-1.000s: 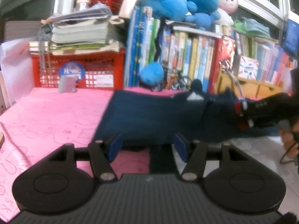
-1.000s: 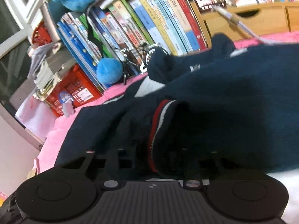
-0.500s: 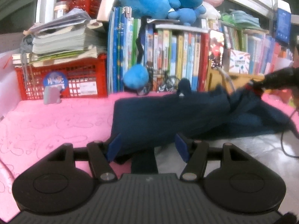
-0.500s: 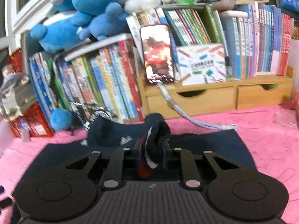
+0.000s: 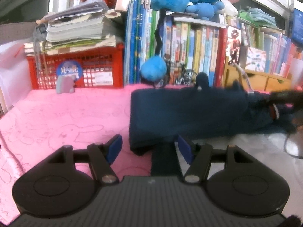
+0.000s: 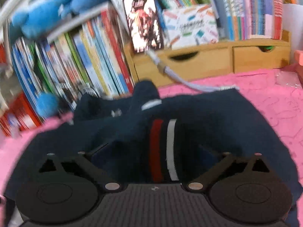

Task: Fold clothes

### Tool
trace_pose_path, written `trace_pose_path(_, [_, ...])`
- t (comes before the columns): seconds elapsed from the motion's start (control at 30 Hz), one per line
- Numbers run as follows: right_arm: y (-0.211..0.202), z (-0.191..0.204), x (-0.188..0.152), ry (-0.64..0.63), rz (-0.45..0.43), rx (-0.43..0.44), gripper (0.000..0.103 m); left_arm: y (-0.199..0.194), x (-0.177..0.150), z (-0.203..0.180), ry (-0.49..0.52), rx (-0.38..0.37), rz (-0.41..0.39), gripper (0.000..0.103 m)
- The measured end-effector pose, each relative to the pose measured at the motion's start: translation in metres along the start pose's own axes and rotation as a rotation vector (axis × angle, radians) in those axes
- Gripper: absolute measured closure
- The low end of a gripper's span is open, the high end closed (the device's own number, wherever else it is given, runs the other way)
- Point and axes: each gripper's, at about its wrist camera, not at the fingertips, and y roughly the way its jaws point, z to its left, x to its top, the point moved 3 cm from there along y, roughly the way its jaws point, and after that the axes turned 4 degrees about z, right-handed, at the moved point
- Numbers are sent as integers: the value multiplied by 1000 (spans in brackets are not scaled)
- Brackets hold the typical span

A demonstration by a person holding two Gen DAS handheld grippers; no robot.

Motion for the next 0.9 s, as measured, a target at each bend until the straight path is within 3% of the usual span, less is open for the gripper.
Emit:
trace_pose_path(0.03, [8,2,-2,-3,12,-20,20,0,0,-1,0,-1,-2,39])
trace_pose_path(0.07, [15,4,-4,-8,23,-40,45,-1,1,0,2,0,-6,39])
trace_pose_path(0.2, [5,10,1,-153,-15,-87,60,-3,5,2,6,6,-23,38])
trace_pose_path(0.33, [-5,8,9,-313,-111,-254,62,3,12,0,-9,-8,-34,38])
trace_pose_path(0.53, [-7,-7,12,-286,-111,-256,61,21,32,-25,68,-23,-63,38])
trace_pose_path(0.67, [-6,-12,6,-306,-108,-283,59,54,26,-26,144,71,14,38])
trace_pose_path(0.77, [0,-19,0,-325,-78,-295,53,70,20,-12,111,82,116,36])
trace_pose_path(0.8, [3,-21,-2,-343,-71,-298,51,67,20,-7,90,75,117,35])
trace_pose_path(0.9, [8,-23,-6,-424,-98,-338,32,53,25,3,45,62,107,38])
